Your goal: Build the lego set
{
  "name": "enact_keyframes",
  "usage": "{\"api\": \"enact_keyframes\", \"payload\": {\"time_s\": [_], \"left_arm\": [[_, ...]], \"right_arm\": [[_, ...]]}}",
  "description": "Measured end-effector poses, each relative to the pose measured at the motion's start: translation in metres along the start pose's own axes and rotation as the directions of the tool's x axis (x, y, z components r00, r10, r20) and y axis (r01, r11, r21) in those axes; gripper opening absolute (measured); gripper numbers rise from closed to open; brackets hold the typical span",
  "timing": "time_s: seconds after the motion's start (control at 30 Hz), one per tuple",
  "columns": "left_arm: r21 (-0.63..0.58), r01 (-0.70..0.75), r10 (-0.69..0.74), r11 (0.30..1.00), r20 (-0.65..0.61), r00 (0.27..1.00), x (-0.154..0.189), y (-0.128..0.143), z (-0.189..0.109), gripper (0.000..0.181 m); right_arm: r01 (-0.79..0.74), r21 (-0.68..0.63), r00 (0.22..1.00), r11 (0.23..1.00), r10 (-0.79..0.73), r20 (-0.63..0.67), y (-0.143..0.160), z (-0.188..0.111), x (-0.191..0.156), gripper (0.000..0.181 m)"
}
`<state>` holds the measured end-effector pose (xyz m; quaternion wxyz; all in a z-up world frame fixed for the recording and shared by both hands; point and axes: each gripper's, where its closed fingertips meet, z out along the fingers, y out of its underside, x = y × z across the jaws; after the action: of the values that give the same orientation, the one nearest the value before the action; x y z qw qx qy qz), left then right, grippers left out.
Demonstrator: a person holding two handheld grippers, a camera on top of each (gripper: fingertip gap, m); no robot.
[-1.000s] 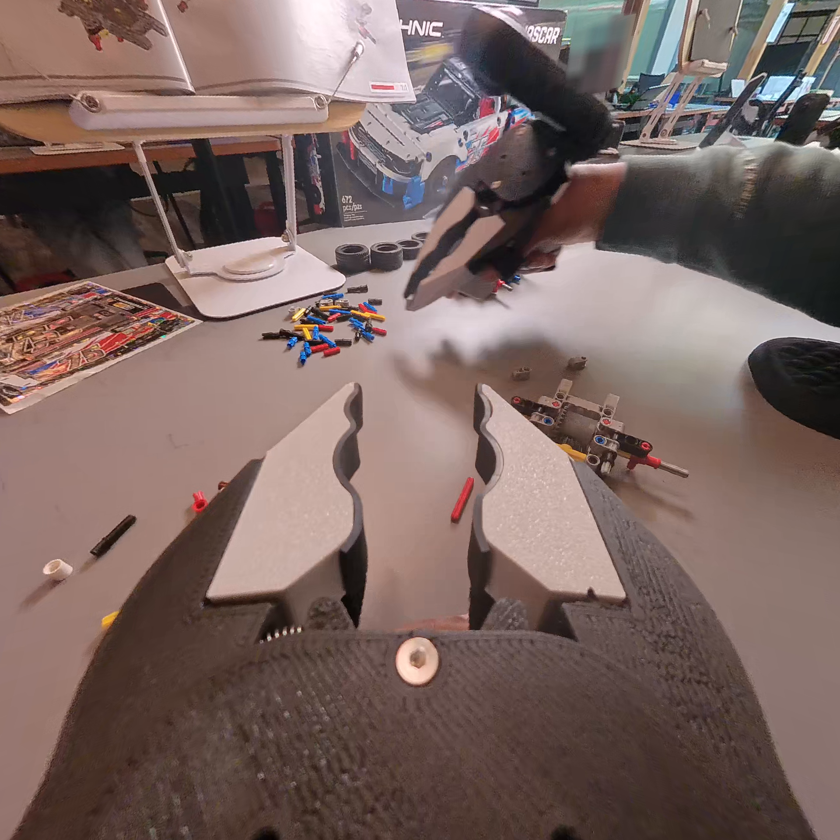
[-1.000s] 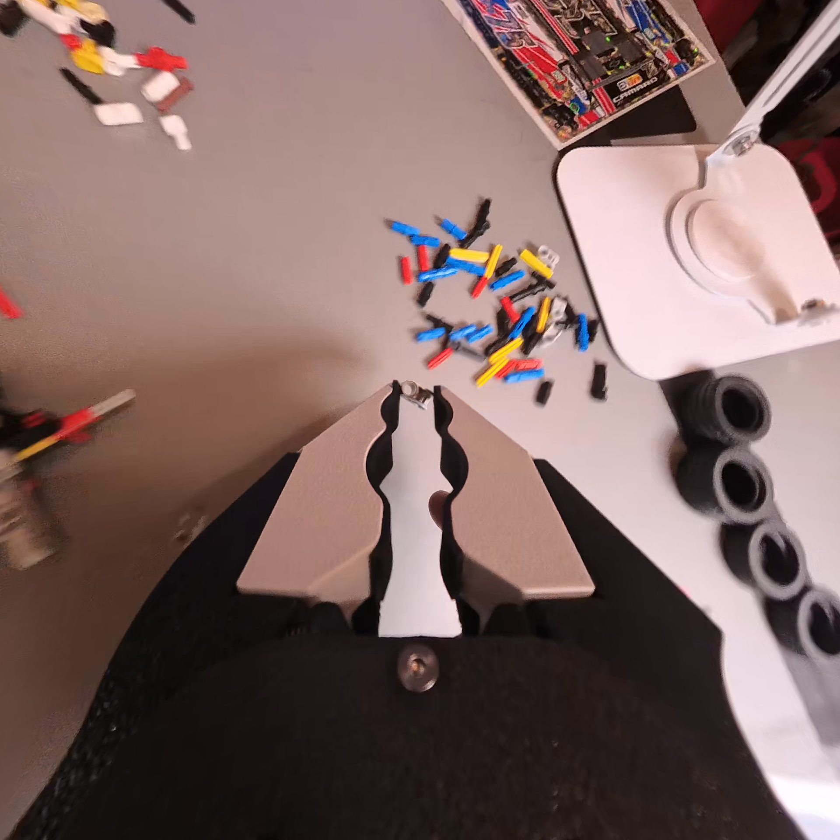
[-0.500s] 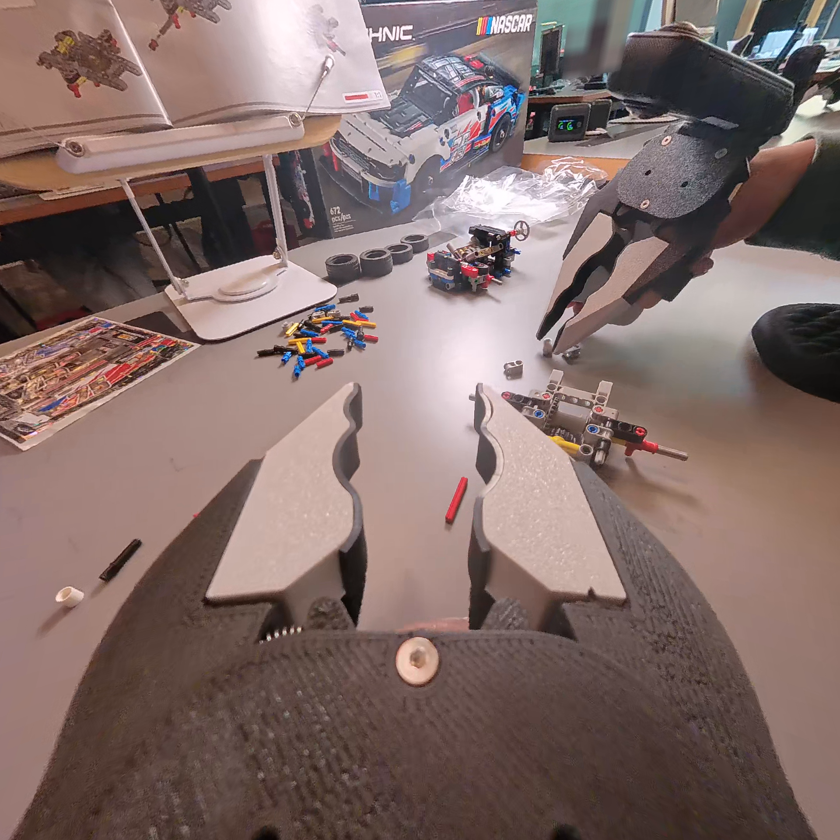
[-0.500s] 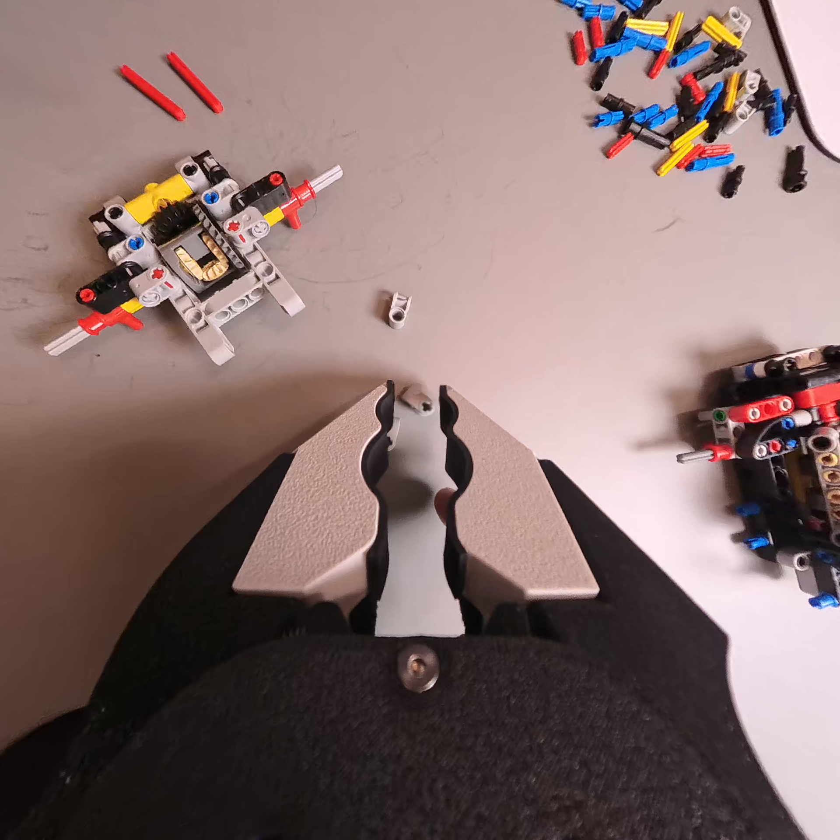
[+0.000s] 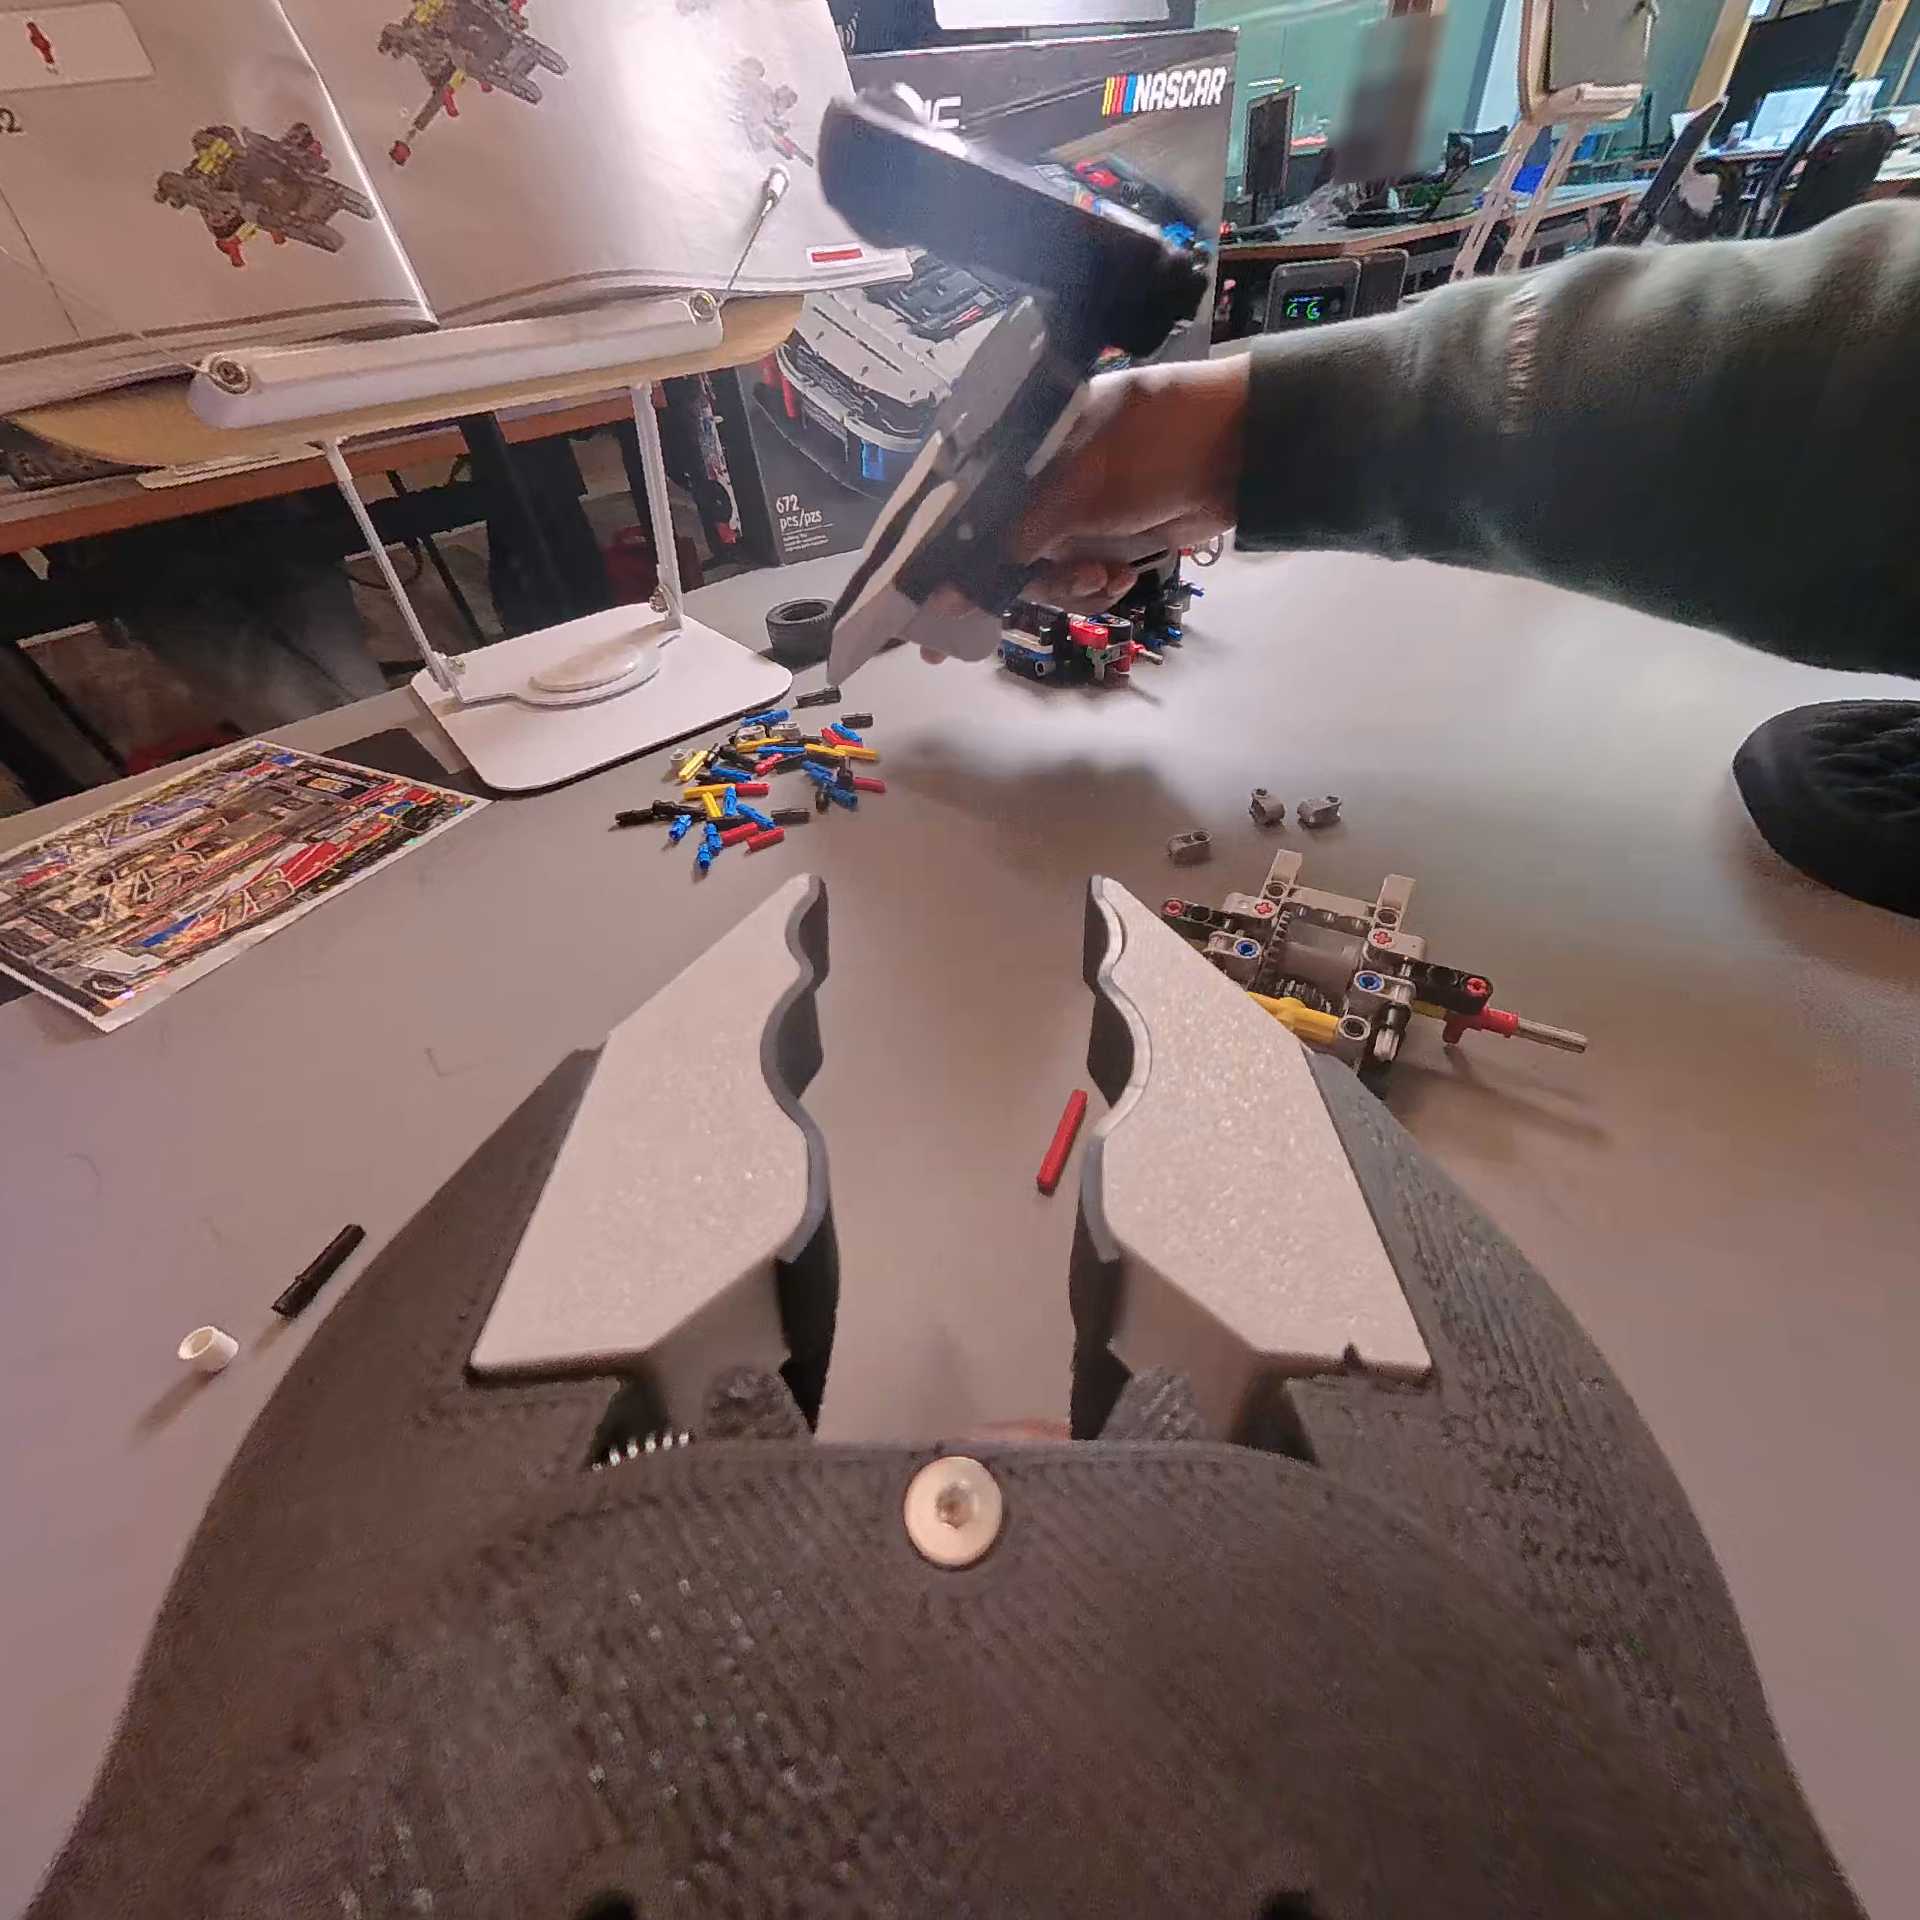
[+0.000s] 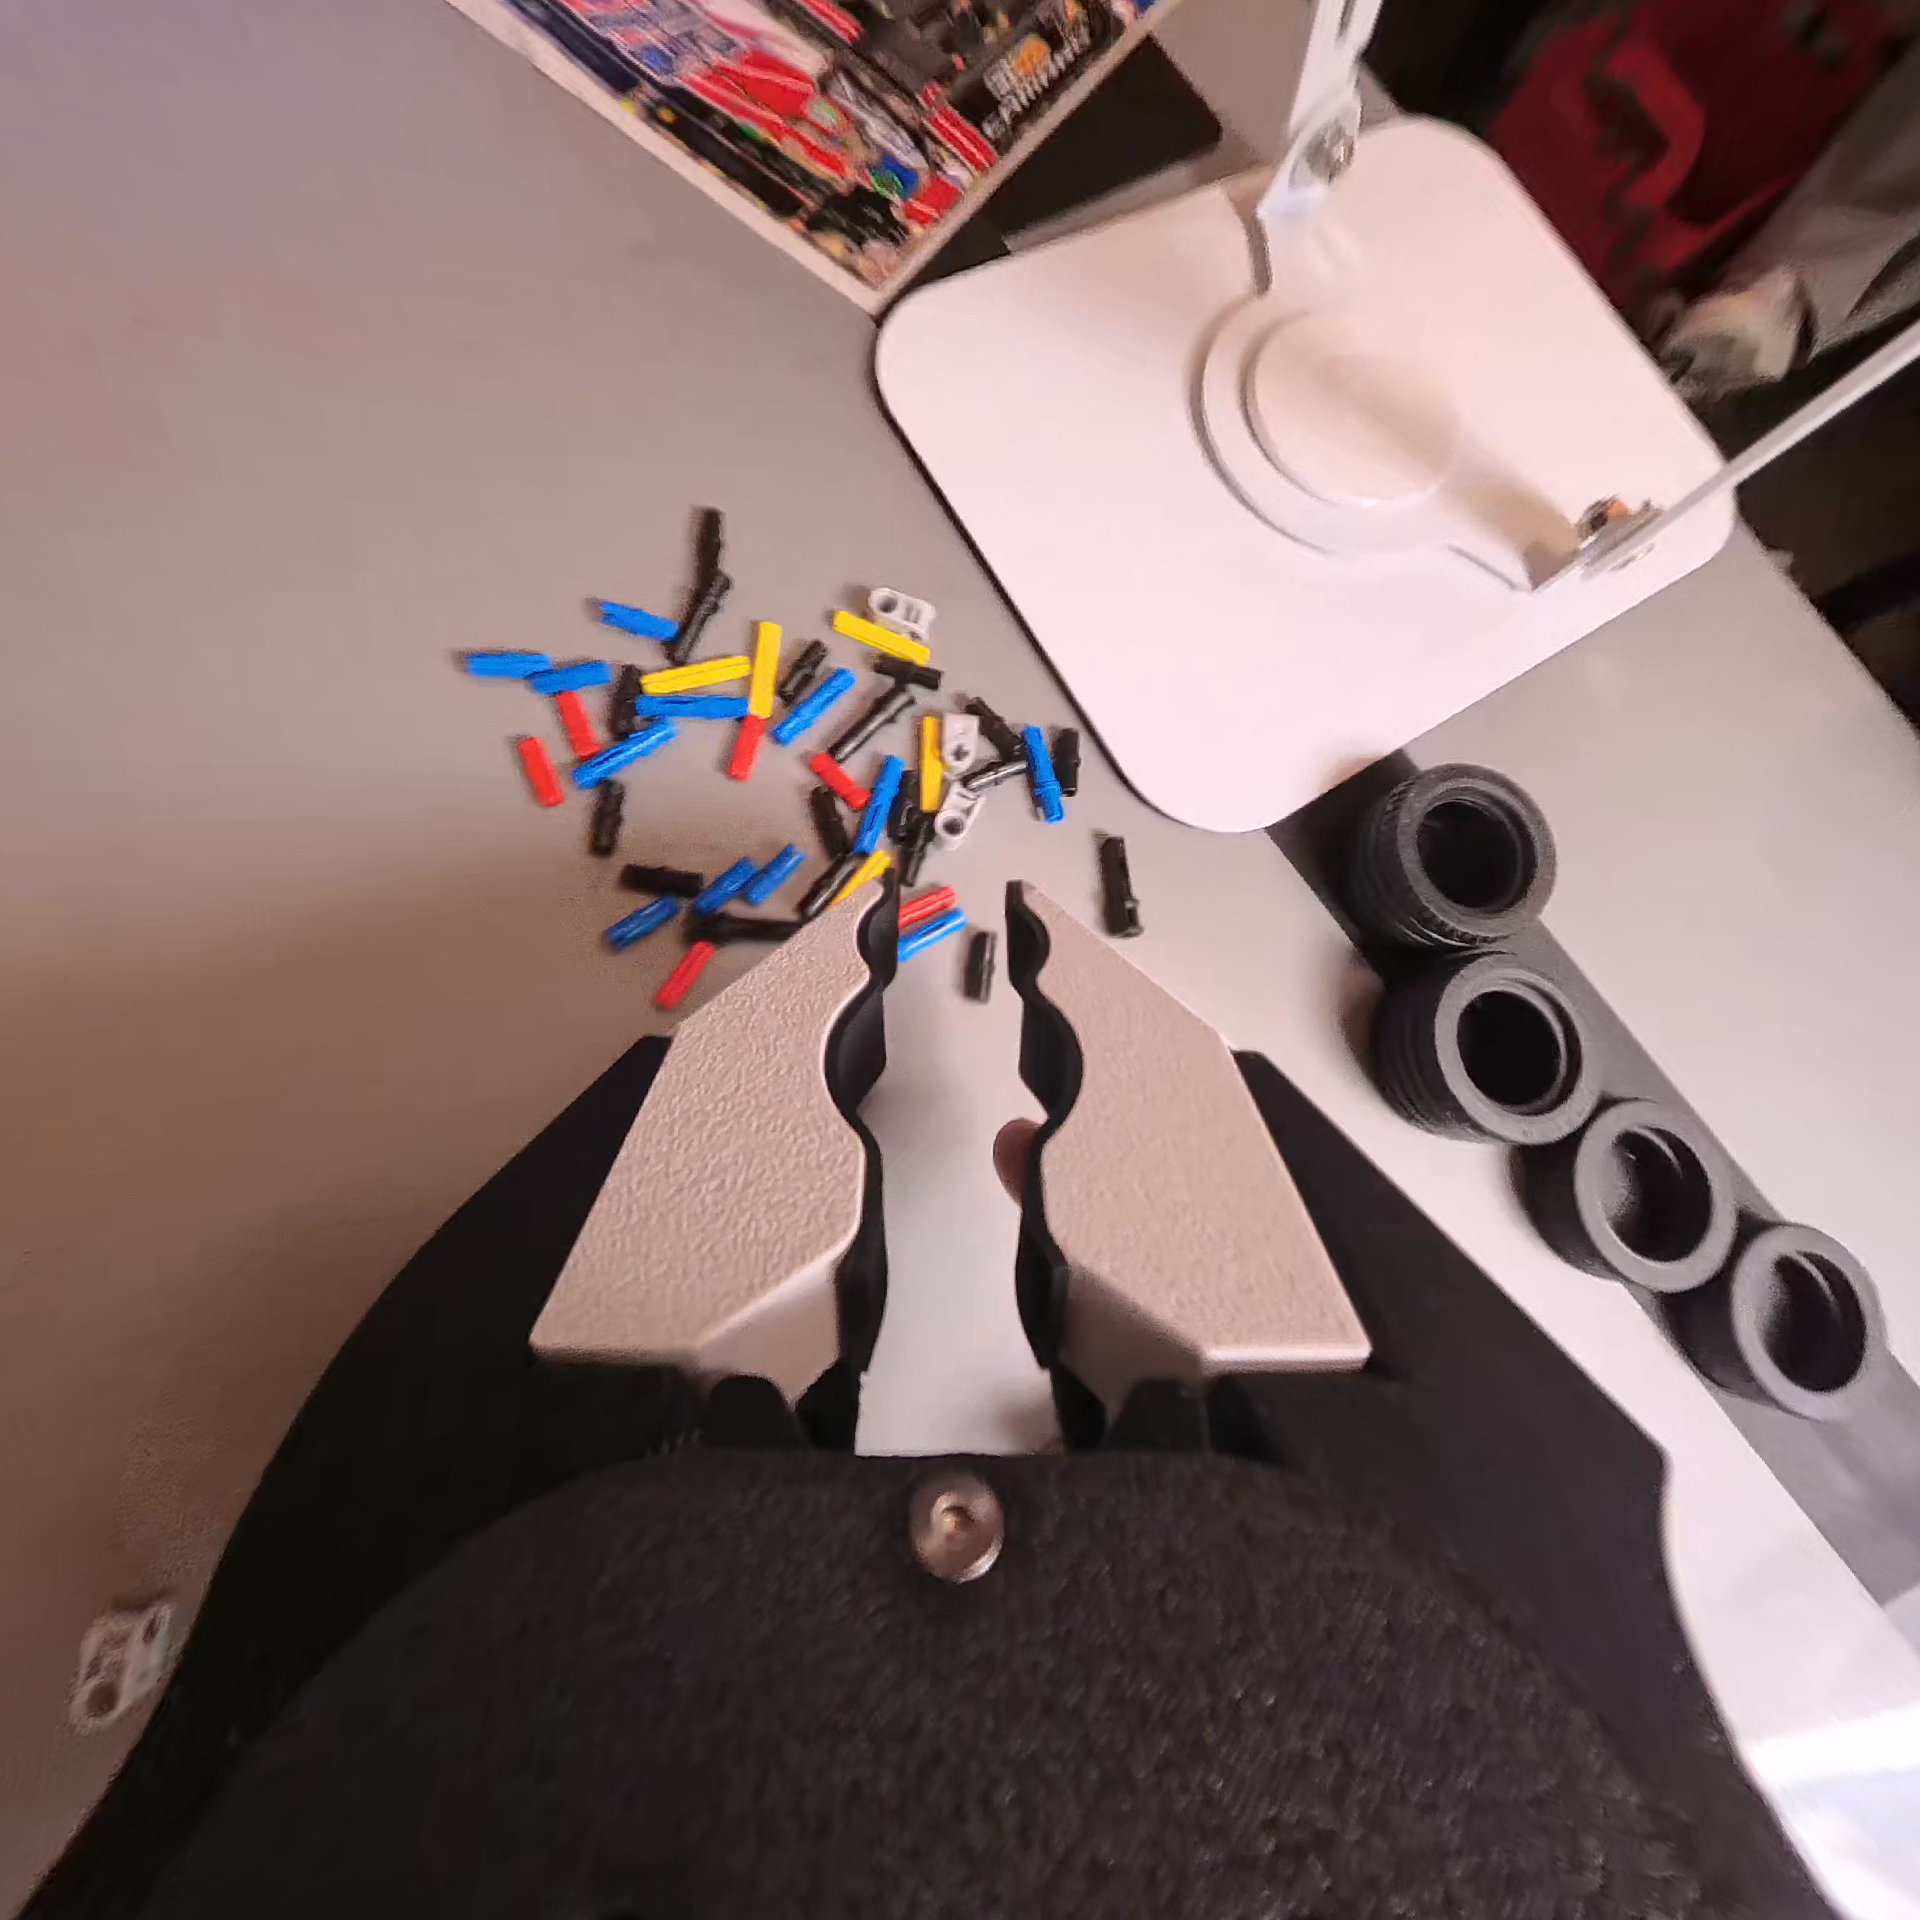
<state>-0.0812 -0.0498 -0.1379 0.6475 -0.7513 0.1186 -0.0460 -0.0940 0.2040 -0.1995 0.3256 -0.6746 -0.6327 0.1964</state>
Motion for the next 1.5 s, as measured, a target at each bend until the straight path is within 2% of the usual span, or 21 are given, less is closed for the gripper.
{"api": "enact_keyframes", "payload": {"time_s": [0.1,0.27,0.37,0.8,0.9,0.97,1.03,1.1,1.17,1.3,1.4,1.5], "left_arm": [[0.007,0.024,-0.024,1.0,-0.001,1.0,-0.003,-0.001,-0.001,0.047],[0.005,0.068,-0.068,0.998,-0.015,0.998,-0.003,-0.001,-0.002,0.047],[0.003,0.06,-0.06,0.998,-0.016,0.998,-0.003,-0.001,-0.002,0.047],[0.006,0.061,-0.061,0.998,-0.017,0.998,-0.003,-0.002,-0.004,0.048],[0.006,0.065,-0.065,0.998,-0.016,0.998,-0.004,-0.002,-0.005,0.047],[0.005,0.069,-0.069,0.998,-0.016,0.998,-0.004,-0.002,-0.005,0.047],[0.003,0.072,-0.072,0.997,-0.02,0.997,-0.003,-0.002,-0.005,0.047],[0.0,0.068,-0.068,0.998,-0.026,0.997,-0.002,-0.001,-0.005,0.048],[-0.004,0.058,-0.058,0.998,-0.034,0.998,0.001,-0.001,-0.004,0.048],[-0.022,0.03,-0.031,0.999,-0.056,0.998,0.008,0.001,-0.001,0.048],[-0.053,0.025,-0.03,0.998,-0.094,0.995,0.015,0.008,0.003,0.047],[-0.101,0.067,-0.084,0.993,-0.174,0.981,0.028,0.017,0.005,0.042]], "right_arm": [[-0.055,-0.033,0.997,0.998,0.056,0.048,0.0,0.02,0.002,0.019],[-0.083,-0.049,0.993,0.995,0.087,0.075,-0.003,0.03,-0.002,0.019],[-0.083,-0.073,0.994,0.994,0.088,0.063,-0.001,0.035,0.0,0.012],[-0.114,-0.147,0.991,0.983,0.122,0.046,0.006,0.039,0.01,0.006],[-0.093,0.005,0.994,0.996,0.093,0.061,-0.017,0.022,0.01,0.006],[-0.092,0.114,0.993,0.989,0.083,0.085,-0.034,-0.009,0.001,0.006],[-0.059,0.168,0.991,0.984,0.038,0.125,-0.035,-0.045,-0.02,0.006],[-0.005,0.124,0.983,0.992,-0.018,0.185,-0.01,-0.077,-0.049,0.006],[0.054,0.028,0.969,0.998,-0.059,0.238,0.034,-0.1,-0.076,0.006],[0.078,-0.137,0.966,0.987,-0.041,0.254,0.114,-0.119,-0.104,0.006],[0.049,-0.169,0.975,0.984,-0.01,0.223,0.139,-0.122,-0.11,0.006],[0.014,-0.153,0.977,0.988,0.019,0.21,0.146,-0.121,-0.111,0.006]]}}
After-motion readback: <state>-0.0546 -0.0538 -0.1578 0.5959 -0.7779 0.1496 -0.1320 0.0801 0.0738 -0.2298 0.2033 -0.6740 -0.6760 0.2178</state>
